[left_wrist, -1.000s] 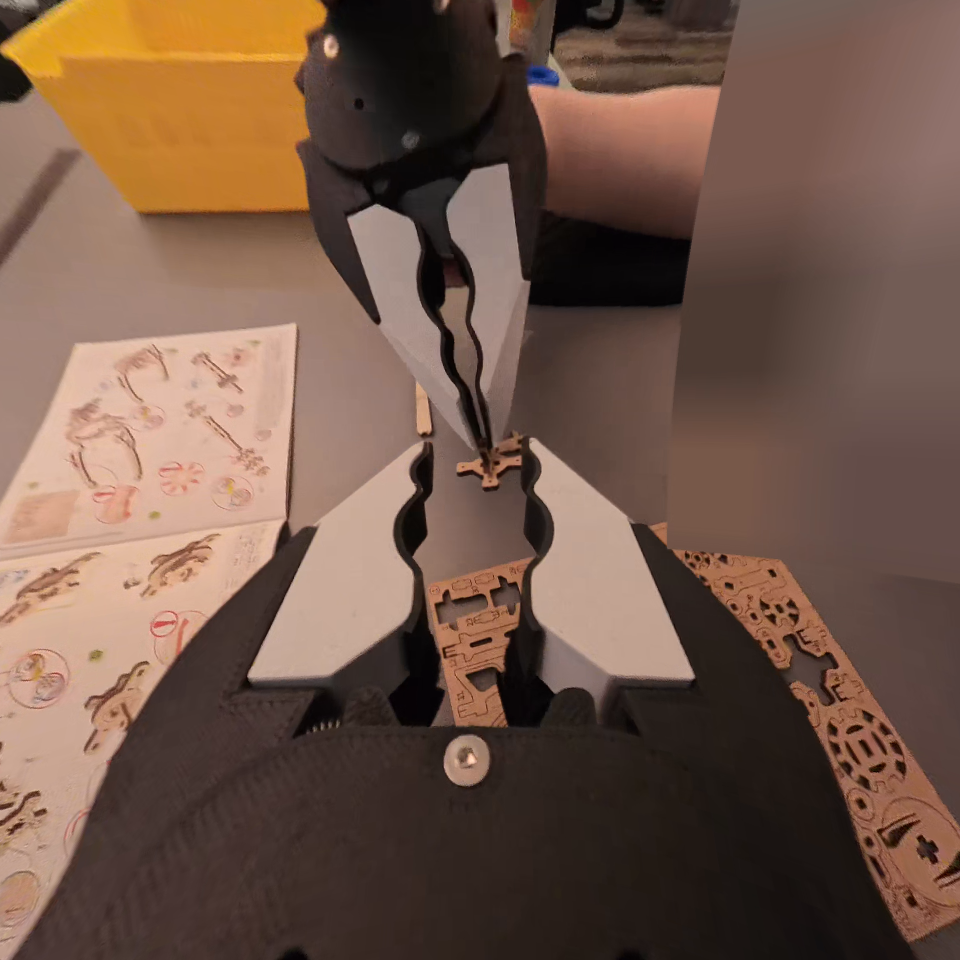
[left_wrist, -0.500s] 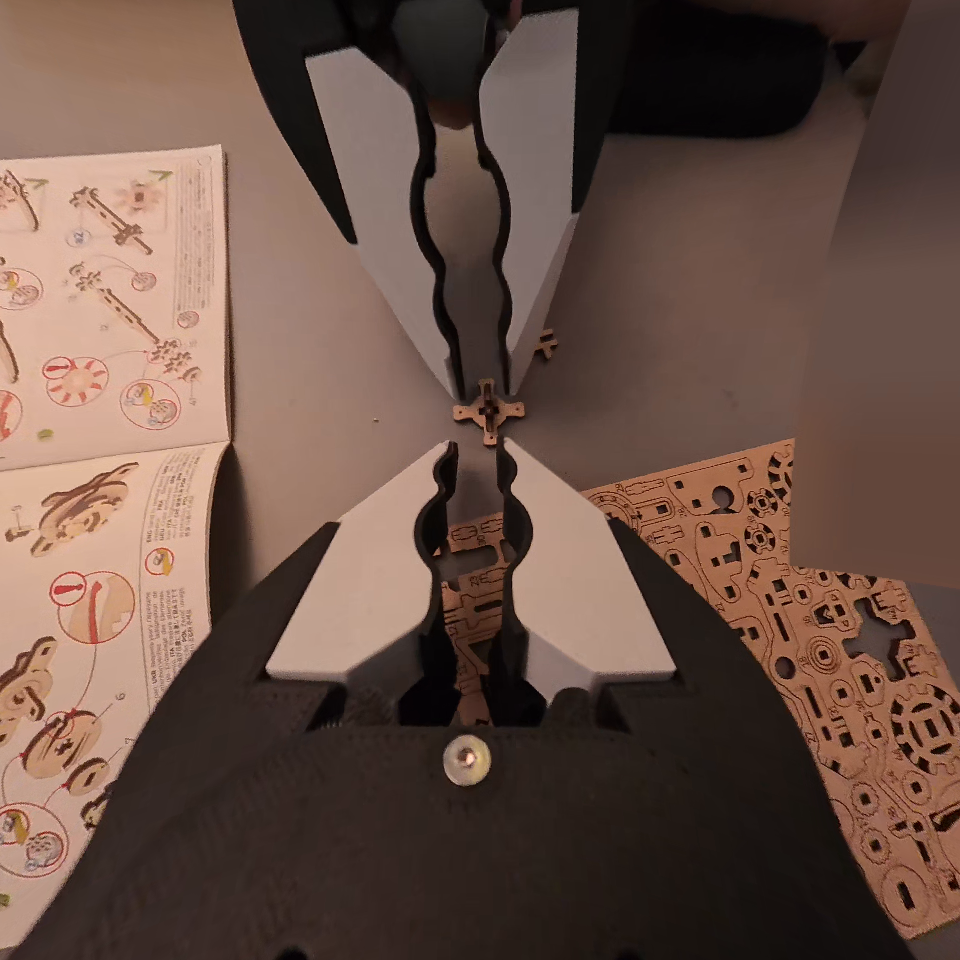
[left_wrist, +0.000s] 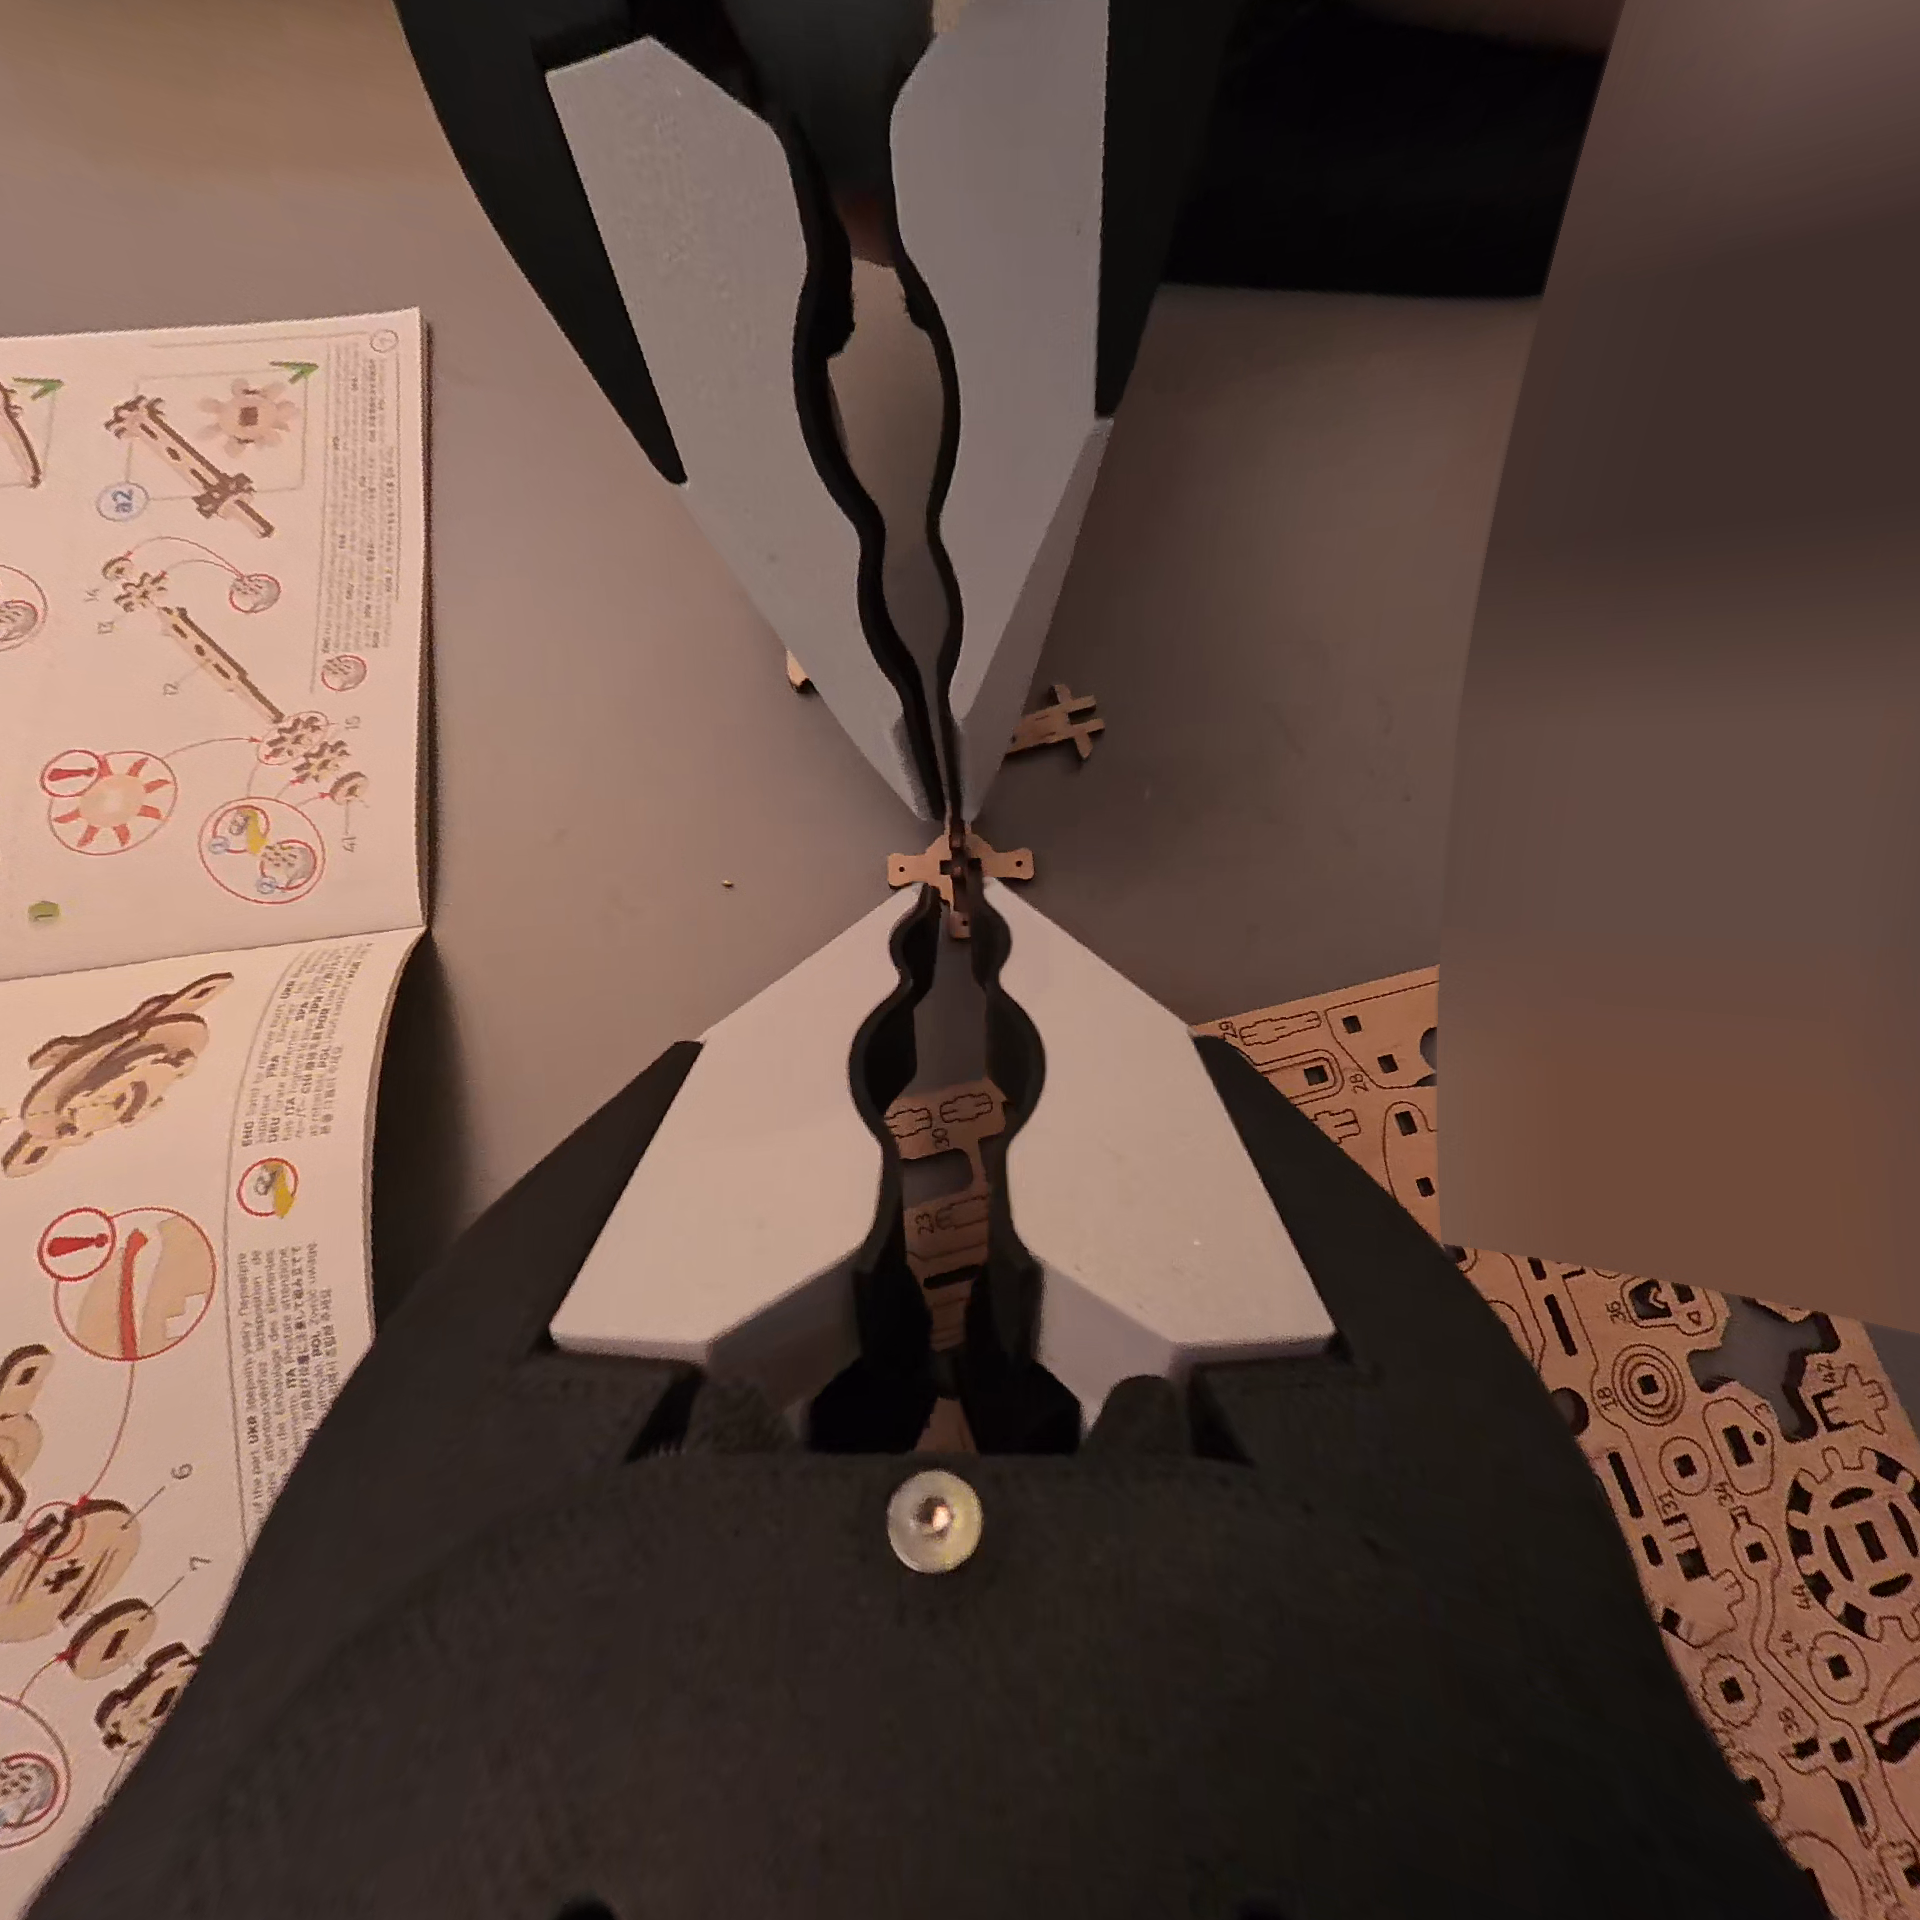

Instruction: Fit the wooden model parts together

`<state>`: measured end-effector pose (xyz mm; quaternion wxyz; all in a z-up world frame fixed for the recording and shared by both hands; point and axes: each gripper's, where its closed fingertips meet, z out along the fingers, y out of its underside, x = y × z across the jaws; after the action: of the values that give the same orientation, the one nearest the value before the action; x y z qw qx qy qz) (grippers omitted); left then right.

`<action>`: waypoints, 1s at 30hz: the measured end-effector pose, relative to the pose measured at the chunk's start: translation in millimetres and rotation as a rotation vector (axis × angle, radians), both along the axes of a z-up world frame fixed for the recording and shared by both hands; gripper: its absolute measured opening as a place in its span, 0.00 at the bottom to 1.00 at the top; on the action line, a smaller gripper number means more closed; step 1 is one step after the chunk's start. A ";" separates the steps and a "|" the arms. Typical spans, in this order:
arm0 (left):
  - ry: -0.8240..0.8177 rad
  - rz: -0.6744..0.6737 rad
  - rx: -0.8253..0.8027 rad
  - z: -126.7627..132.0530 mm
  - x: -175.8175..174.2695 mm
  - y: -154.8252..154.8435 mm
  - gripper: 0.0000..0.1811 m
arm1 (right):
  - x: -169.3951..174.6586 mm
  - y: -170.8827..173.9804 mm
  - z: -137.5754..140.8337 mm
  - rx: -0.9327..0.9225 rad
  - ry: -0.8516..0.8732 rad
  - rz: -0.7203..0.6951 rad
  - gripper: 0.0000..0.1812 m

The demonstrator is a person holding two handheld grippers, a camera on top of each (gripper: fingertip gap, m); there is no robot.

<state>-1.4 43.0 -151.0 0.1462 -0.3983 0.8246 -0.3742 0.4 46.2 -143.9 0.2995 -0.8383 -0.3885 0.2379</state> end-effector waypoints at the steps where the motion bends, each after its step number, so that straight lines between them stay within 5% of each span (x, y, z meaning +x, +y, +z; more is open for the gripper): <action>1: -0.003 0.001 -0.002 0.4 0.3 -0.1 0.01 | -1.0 0.3 1.5 0.003 0.010 0.000 0.00; 30: -0.006 0.009 0.019 -2.0 3.1 -1.8 0.00 | 0.4 -1.5 -4.1 0.004 -0.049 0.003 0.00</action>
<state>1.7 41.1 -153.0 0.1539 -0.3994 0.8259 -0.3670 0.8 44.7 -148.1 0.2914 -0.8426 -0.3975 0.2170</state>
